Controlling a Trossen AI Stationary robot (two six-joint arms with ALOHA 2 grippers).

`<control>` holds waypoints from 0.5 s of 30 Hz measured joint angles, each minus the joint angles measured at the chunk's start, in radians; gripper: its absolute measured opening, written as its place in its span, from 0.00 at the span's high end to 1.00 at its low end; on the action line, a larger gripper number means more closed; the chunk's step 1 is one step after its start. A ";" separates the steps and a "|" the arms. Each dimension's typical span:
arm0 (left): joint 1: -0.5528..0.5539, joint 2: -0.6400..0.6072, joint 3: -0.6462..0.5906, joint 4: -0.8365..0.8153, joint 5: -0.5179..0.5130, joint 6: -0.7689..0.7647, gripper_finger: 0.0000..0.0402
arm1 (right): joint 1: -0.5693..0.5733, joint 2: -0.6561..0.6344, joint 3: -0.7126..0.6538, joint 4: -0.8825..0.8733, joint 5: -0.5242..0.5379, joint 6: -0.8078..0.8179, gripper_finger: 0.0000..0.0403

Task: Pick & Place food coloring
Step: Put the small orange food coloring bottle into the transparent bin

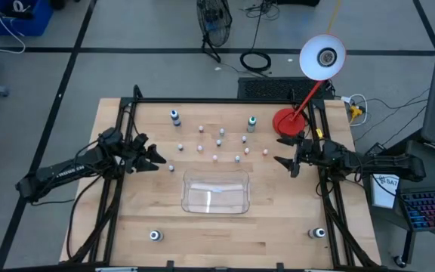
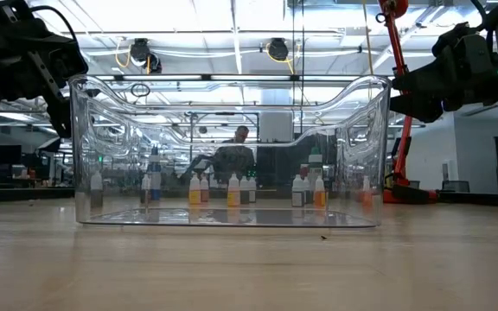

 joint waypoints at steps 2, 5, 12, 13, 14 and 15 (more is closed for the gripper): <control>0.000 0.000 0.000 0.000 0.000 0.000 0.24 | 0.000 0.000 0.000 0.000 0.000 0.000 0.13; 0.000 0.000 0.000 0.000 0.000 0.000 0.24 | 0.000 0.000 0.000 0.000 0.000 0.000 0.13; 0.000 0.000 0.000 0.000 0.000 0.000 0.24 | 0.000 0.000 0.000 0.000 0.000 0.000 0.13; 0.000 0.000 0.000 0.001 -0.003 0.012 0.24 | 0.000 0.000 0.000 0.000 0.000 0.000 0.13; 0.000 0.000 0.000 0.012 -0.034 0.067 0.24 | 0.000 0.000 0.000 0.000 0.000 0.000 0.13; 0.000 0.000 0.000 0.035 -0.092 0.125 0.24 | 0.000 0.000 0.000 0.000 0.000 0.000 0.13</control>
